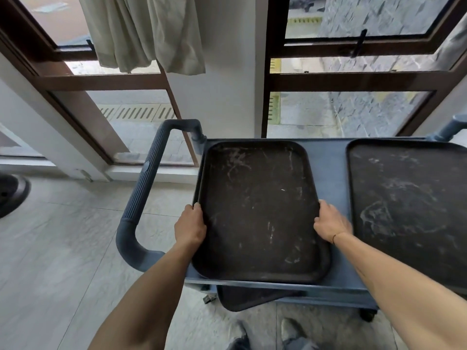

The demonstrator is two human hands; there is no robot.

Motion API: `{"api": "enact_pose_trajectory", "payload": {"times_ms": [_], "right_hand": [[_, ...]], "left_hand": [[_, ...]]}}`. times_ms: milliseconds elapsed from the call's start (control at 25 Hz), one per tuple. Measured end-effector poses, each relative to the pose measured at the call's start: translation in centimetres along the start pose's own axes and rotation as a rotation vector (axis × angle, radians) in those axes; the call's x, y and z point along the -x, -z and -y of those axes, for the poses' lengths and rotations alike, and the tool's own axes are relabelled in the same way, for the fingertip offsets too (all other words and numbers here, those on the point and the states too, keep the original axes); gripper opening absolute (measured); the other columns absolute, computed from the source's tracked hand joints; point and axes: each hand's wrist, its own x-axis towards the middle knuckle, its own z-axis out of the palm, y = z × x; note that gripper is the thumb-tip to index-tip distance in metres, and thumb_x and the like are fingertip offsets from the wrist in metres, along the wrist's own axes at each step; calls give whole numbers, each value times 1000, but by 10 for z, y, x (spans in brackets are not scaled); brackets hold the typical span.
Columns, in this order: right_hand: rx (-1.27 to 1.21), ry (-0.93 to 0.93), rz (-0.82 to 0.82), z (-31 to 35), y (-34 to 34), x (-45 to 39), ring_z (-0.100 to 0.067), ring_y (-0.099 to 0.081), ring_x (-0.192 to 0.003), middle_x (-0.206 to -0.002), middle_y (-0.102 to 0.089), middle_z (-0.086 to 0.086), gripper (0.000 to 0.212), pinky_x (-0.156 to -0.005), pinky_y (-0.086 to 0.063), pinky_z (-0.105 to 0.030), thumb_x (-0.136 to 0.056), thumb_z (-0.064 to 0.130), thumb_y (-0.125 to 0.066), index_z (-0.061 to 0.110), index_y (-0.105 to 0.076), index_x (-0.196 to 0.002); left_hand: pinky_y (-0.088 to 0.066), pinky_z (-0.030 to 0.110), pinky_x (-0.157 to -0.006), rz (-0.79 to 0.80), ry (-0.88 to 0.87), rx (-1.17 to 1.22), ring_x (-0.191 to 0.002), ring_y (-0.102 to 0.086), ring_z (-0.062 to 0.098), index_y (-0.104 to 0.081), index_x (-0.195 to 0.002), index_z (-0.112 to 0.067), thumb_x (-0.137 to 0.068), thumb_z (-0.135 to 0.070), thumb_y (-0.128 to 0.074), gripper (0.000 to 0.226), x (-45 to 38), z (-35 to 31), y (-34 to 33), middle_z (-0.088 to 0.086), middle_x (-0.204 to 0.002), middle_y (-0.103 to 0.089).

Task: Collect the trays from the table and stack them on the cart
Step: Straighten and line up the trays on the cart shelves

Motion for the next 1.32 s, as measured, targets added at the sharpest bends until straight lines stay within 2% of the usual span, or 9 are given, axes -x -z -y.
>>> {"api": "enact_pose_trajectory", "payload": {"times_ms": [120, 200, 320, 480, 560, 720, 840, 1040, 1320], "right_hand": [[44, -2, 10, 1, 0, 5, -35, -58, -103, -123, -53, -11, 38, -79, -45, -40, -92, 23, -51, 17, -41, -128], [136, 23, -66, 4, -2, 14, -33, -56, -104, -125, -50, -10, 48, -77, -44, -39, -91, 24, -53, 16, -36, -136], [322, 283, -223, 6, -15, 40, -26, -47, -113, -130, -46, -4, 54, -87, -41, -39, -91, 33, -54, 22, -38, -141], [347, 554, -195, 14, -35, 79, -21, -50, -116, -126, -56, 3, 43, -98, -37, -41, -93, 47, -45, 27, -57, -129], [265, 615, -211, 22, -40, 98, -22, -56, -112, -119, -61, 2, 40, -95, -42, -42, -92, 49, -47, 27, -65, -120], [242, 773, -184, 25, -56, 140, -16, -62, -99, -109, -65, 6, 41, -75, -52, -34, -88, 55, -47, 29, -71, -108], [268, 814, -213, 20, -65, 156, -16, -64, -85, -98, -67, 7, 34, -61, -52, -29, -81, 50, -63, 27, -73, -105], [274, 796, -290, 26, -69, 161, -15, -62, -70, -83, -65, 7, 30, -51, -49, -27, -71, 37, -82, 26, -76, -99], [255, 785, -285, 30, -73, 164, -14, -62, -69, -82, -66, 9, 31, -49, -50, -26, -69, 31, -84, 25, -76, -99]], "left_hand": [[-49, 39, -71, -22, -23, -96, -91, -59, 30, -51, -109, -9, -89, -4, -53, 20, 1, -5, 1, 13, -110, -56], [-48, 40, -78, -79, -106, -245, -99, -54, 31, -52, -110, -9, -89, -6, -53, 21, 2, -3, 0, 13, -115, -53], [-44, 41, -90, -116, -367, -336, -107, -49, 29, -53, -116, -14, -91, -17, -54, 26, 7, 4, -6, 10, -121, -49], [-45, 38, -93, 66, -708, -293, -112, -51, 23, -51, -129, -22, -94, -44, -44, 41, 31, 5, -21, 3, -126, -50], [-44, 39, -94, 93, -725, -281, -115, -48, 22, -48, -133, -26, -92, -56, -37, 51, 49, 4, -29, 1, -130, -48], [-39, 37, -98, 87, -752, -250, -120, -44, 18, -47, -132, -30, -90, -67, -27, 60, 87, 15, -39, -4, -133, -46], [-42, 33, -94, 56, -801, -247, -115, -49, 16, -51, -130, -30, -92, -63, -30, 55, 108, 29, -41, -5, -129, -51], [-44, 32, -87, 28, -796, -246, -109, -52, 19, -50, -132, -26, -99, -42, -36, 39, 116, 36, -38, -2, -125, -53], [-51, 20, -60, -76, -820, -256, -75, -61, 10, -70, -104, -28, -79, -37, -74, 26, 125, 43, -37, -9, -87, -64]]}}
